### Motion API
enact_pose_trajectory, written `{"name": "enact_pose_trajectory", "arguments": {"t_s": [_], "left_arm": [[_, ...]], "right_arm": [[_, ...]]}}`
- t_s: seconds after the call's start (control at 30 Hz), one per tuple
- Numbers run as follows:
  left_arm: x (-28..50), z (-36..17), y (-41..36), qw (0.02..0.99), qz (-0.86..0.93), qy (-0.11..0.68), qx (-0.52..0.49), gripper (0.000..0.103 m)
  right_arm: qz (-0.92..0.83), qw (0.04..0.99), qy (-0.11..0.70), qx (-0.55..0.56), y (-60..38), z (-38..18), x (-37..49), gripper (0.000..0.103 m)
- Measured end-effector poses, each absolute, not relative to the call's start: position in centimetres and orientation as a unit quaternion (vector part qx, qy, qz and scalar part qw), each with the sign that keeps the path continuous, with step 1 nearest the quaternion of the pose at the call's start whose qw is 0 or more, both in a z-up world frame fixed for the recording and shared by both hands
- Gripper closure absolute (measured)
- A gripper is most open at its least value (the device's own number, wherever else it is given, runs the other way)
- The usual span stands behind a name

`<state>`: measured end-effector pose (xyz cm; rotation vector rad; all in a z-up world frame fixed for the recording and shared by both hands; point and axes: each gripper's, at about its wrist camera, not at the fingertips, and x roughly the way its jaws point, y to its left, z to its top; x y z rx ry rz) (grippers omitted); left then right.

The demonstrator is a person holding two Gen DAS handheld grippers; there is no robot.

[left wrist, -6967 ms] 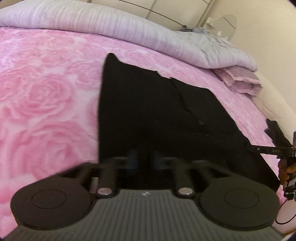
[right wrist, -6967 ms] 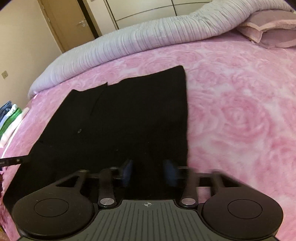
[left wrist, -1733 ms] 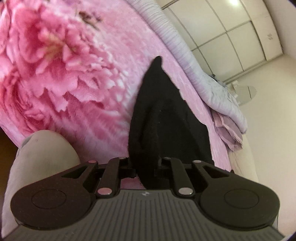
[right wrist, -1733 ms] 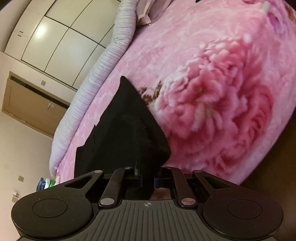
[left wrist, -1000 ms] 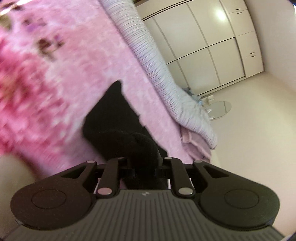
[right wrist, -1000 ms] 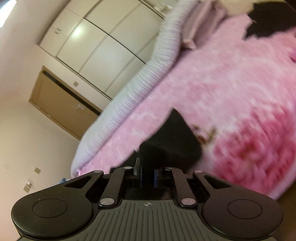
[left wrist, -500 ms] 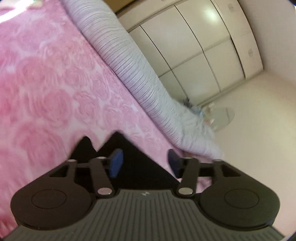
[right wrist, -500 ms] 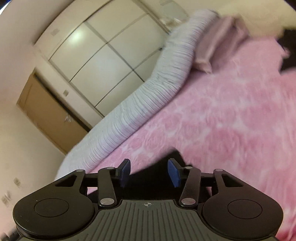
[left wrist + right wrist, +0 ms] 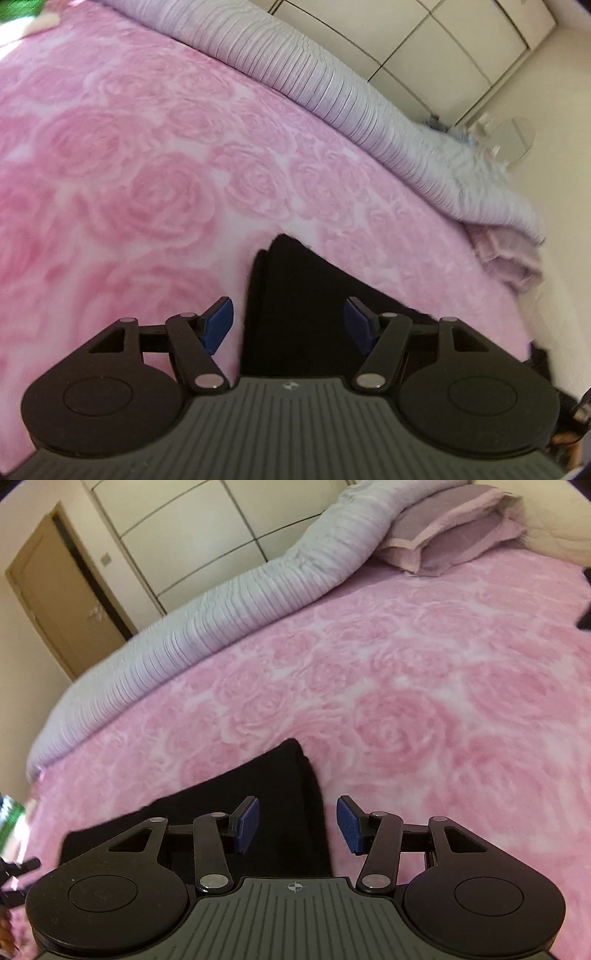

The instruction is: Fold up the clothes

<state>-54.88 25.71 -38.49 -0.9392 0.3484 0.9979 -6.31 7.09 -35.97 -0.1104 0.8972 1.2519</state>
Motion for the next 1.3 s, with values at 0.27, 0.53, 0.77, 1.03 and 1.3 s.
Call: {"name": "enact_pose_trajectory", "arguments": {"t_s": [0.27, 0.53, 0.77, 1.03, 1.3], "left_arm": [[-52.2, -39.2, 26.4, 0.789, 0.476, 0.198, -0.334, 0.097], [-51.4, -38.5, 24.6, 0.789, 0.511, 0.237, -0.248, 0.083], [-48.2, -34.9, 18.8, 0.835, 0.445, 0.241, -0.215, 0.086], [-42.9, -38.8, 15.2, 0.844, 0.400, 0.321, -0.157, 0.086], [-51.4, -39.8, 14.7, 0.812, 0.473, 0.294, -0.173, 0.100]], "right_arm": [[0.586, 0.722, 0.354, -0.099, 10.6, -38.1, -7.5, 0.097], [0.539, 0.762, 0.333, -0.135, 9.5, -37.7, -8.5, 0.082], [0.628, 0.706, 0.284, -0.163, 7.1, -34.8, -15.4, 0.072], [0.667, 0.656, 0.179, -0.305, 7.3, -39.3, -23.9, 0.069], [0.617, 0.708, 0.245, -0.242, 1.0, -39.4, -15.4, 0.059]]}}
